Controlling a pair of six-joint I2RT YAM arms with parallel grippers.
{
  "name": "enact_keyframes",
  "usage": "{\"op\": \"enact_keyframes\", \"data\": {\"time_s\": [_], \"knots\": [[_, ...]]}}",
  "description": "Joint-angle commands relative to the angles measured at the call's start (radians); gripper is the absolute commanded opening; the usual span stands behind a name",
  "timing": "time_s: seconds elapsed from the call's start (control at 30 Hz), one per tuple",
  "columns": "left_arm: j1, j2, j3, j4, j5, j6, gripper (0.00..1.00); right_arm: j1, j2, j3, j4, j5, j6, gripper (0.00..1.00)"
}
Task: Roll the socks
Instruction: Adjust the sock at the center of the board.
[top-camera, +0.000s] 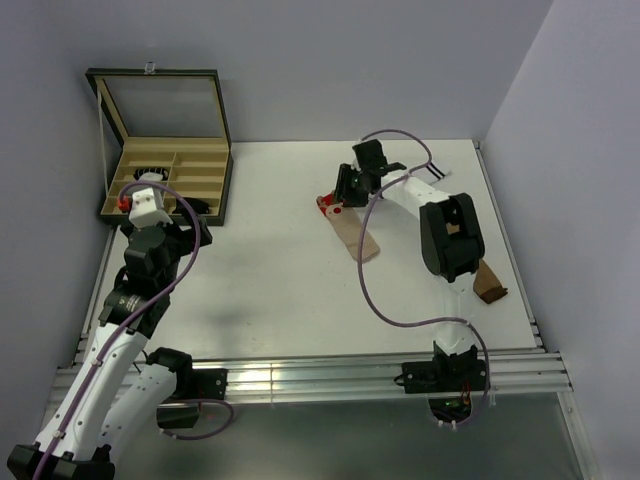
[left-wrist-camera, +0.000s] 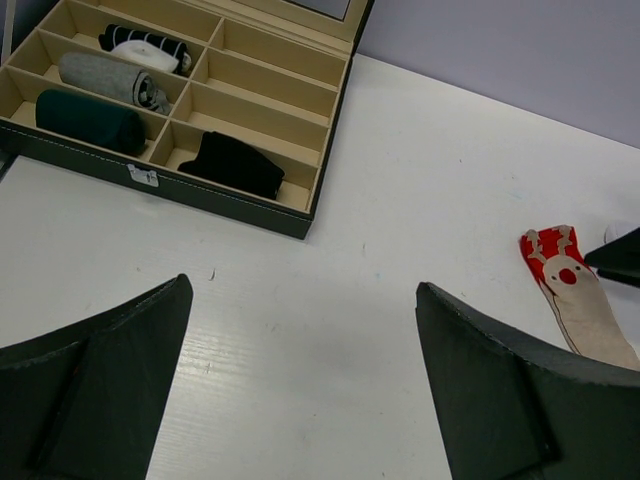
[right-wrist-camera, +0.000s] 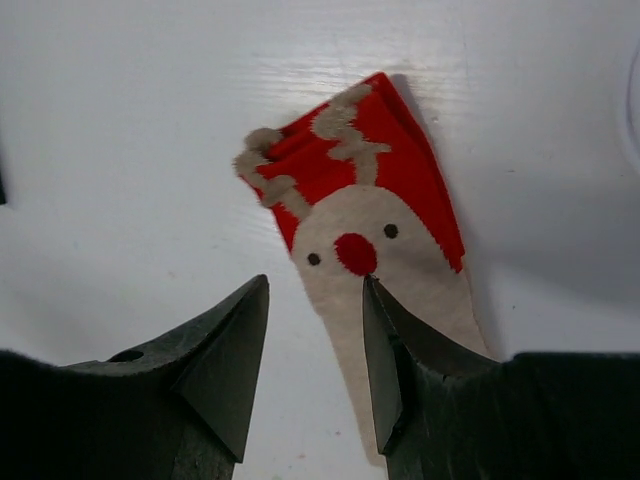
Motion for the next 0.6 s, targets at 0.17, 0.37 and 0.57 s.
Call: {"op": "enact_keyframes", "data": {"time_s": [0.17, 0.37, 0.57], "knots": [[-0.002, 0.003, 0.002, 0.033, -0.001, 0.007, 0.98, 0.007, 0.136, 0.113, -0.032, -0.017, 0.038, 0.5], [0.0, 0.008, 0.001, 0.035, 0.002, 0.007, 0.98, 0.076, 0.168, 0.113, -0.1, -0.051, -0.106, 0.5], [0.001, 0.008, 0.002, 0.035, 0.005, 0.004, 0.98, 0.252, 0.124, 0.058, -0.229, -0.092, -0.372, 0.5]]}}
